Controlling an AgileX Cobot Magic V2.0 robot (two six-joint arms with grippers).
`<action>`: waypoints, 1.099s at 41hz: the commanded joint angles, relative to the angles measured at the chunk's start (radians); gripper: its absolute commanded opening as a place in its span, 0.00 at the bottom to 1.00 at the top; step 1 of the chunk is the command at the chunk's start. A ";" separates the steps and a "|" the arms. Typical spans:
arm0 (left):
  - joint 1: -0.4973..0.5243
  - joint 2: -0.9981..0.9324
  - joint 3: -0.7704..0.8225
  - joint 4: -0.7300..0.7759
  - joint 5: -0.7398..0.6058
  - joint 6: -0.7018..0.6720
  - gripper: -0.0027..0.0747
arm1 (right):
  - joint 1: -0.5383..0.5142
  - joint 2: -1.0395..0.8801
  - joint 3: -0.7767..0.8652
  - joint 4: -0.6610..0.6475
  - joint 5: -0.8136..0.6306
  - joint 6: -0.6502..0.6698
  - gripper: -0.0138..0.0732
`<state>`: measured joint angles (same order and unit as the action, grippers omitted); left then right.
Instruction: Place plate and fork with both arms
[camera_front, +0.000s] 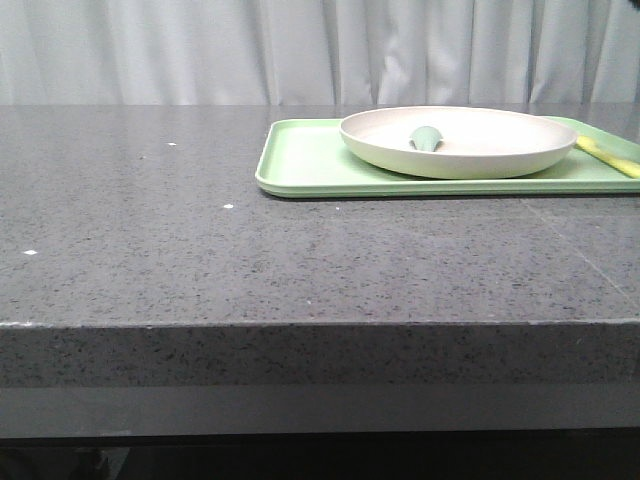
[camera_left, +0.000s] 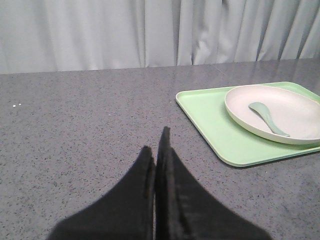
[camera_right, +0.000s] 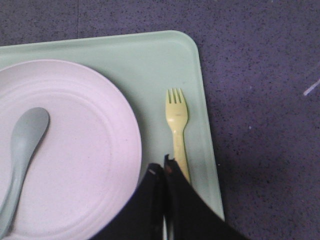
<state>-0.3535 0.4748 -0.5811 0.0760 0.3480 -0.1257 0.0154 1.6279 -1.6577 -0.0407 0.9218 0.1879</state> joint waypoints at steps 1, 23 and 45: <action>0.000 0.003 -0.028 -0.006 -0.077 -0.009 0.01 | 0.001 -0.119 0.013 -0.003 -0.019 -0.011 0.09; 0.000 0.003 -0.028 -0.006 -0.077 -0.009 0.01 | 0.001 -0.760 0.759 0.076 -0.317 -0.087 0.09; 0.000 0.003 -0.028 -0.006 -0.077 -0.009 0.01 | 0.001 -1.346 1.207 0.070 -0.574 -0.091 0.09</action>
